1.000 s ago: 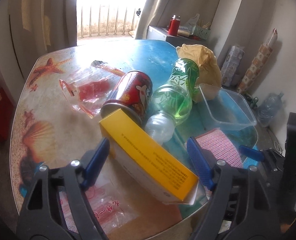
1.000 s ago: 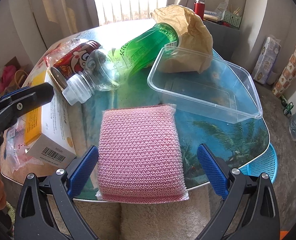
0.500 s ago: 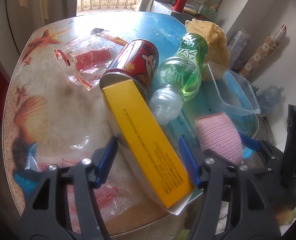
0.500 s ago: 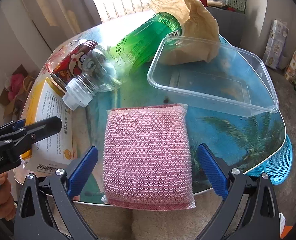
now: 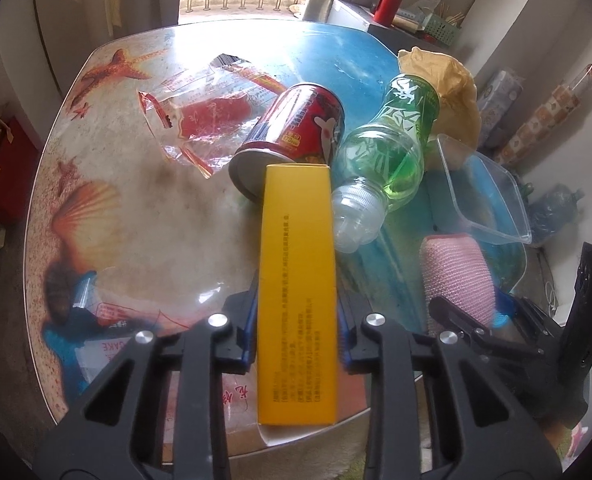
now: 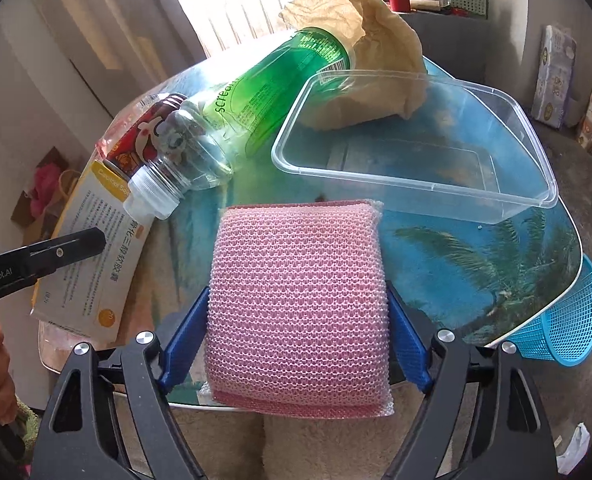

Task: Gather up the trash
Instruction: 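Carry box and sponge over the blue wastebasket and open both tools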

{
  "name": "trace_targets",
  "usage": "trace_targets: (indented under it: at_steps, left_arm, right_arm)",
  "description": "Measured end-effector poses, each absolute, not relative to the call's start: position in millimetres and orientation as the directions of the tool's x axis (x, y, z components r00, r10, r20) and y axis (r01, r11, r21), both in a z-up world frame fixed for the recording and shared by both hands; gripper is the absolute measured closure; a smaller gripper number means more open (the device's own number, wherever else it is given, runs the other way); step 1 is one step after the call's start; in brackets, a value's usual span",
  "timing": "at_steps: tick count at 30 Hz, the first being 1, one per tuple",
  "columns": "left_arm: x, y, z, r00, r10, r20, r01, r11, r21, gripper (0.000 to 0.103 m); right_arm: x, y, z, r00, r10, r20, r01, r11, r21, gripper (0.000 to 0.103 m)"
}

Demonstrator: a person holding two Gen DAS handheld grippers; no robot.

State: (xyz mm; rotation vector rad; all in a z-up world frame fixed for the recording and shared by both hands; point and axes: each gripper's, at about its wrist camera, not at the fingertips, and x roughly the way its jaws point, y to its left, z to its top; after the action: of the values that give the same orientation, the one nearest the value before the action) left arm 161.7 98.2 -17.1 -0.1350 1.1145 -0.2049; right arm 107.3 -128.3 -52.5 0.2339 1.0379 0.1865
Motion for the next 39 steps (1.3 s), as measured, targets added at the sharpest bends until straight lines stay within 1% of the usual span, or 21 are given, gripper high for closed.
trace_targets:
  at_steps: [8, 11, 14, 17, 19, 22, 24, 26, 30, 33, 35, 39]
  left_arm:
    - [140, 98, 21, 0.498, -0.214, -0.84, 0.078, 0.976, -0.202, 0.075]
    - [130, 95, 36, 0.524, -0.252, -0.814, 0.099, 0.967, -0.235, 0.075]
    - [124, 80, 47, 0.529, -0.321, -0.785, 0.163, 0.947, -0.277, 0.075]
    - [127, 48, 52, 0.494, -0.417, -0.763, 0.246, 0.909, -0.337, 0.075]
    - [129, 15, 55, 0.457, -0.487, -0.745, 0.325, 0.871, -0.369, 0.075]
    - [133, -47, 57, 0.379, -0.573, -0.726, 0.46, 0.798, -0.39, 0.075]
    - [132, -93, 54, 0.319, -0.62, -0.717, 0.546, 0.738, -0.395, 0.075]
    - [130, -142, 45, 0.247, -0.653, -0.716, 0.61, 0.679, -0.409, 0.075]
    - [125, -242, 7, 0.14, -0.67, -0.729, 0.691, 0.593, -0.412, 0.075]
    - [132, -310, -36, 0.073, -0.647, -0.759, 0.7, 0.575, -0.423, 0.075]
    - [141, -349, -71, 0.046, -0.607, -0.794, 0.695, 0.59, -0.411, 0.075]
    - [168, -405, -136, -0.017, -0.551, -0.834, 0.646, 0.631, -0.43, 0.075]
  right_arm:
    - [91, -152, -36, 0.514, 0.427, -0.744, -0.11, 0.893, 0.436, 0.025]
    - [78, -162, -33, 0.516, 0.471, -0.716, -0.123, 0.868, 0.482, 0.025]
    - [61, -181, -30, 0.533, 0.479, -0.697, -0.113, 0.857, 0.503, 0.025]
    - [44, -213, -25, 0.583, 0.431, -0.689, -0.06, 0.868, 0.493, 0.025]
    - [32, -244, -21, 0.626, 0.369, -0.686, 0.009, 0.877, 0.48, 0.025]
    - [10, -301, -21, 0.684, 0.237, -0.69, 0.156, 0.876, 0.456, 0.025]
    - [-7, -341, -29, 0.693, 0.136, -0.708, 0.274, 0.859, 0.434, 0.025]
    - [-23, -377, -47, 0.669, 0.057, -0.741, 0.393, 0.819, 0.418, 0.025]
    - [-46, -446, -90, 0.616, 0.004, -0.788, 0.558, 0.704, 0.44, 0.025]
    - [-40, -485, -127, 0.578, 0.002, -0.816, 0.642, 0.617, 0.456, 0.025]
    - [-30, -510, -152, 0.552, -0.002, -0.834, 0.679, 0.582, 0.448, 0.025]
    - [-10, -556, -201, 0.485, 0.018, -0.875, 0.74, 0.525, 0.421, 0.025]
